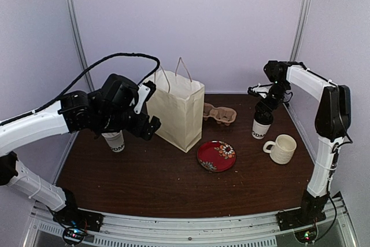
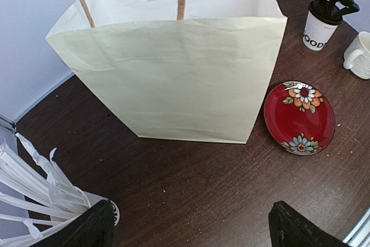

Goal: Pack the takeout coffee

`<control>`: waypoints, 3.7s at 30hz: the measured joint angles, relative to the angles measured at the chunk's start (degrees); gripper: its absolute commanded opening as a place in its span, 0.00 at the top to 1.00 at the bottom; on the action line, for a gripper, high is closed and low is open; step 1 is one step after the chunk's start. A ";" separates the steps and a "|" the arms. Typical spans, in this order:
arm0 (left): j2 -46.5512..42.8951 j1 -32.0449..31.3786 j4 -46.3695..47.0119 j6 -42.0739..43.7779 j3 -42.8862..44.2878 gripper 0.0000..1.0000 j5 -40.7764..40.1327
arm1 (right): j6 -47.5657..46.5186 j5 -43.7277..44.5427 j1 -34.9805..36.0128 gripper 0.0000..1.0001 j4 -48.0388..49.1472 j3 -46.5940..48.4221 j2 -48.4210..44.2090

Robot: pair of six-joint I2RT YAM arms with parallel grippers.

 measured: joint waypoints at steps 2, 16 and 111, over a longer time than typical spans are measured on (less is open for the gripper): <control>0.00 0.00 0.00 0.00 0.00 0.03 0.00 | 0.20 0.04 0.00 0.11 0.20 -0.42 -0.02; 0.55 0.15 -4.81 1.75 8.09 0.09 -0.72 | 0.39 -1.31 -0.39 0.13 0.20 -1.29 -6.95; -14.69 5.62 -13.90 12.48 15.91 0.27 -8.92 | 12.41 -49.37 33.51 1.00 7.50 17.49 -7.06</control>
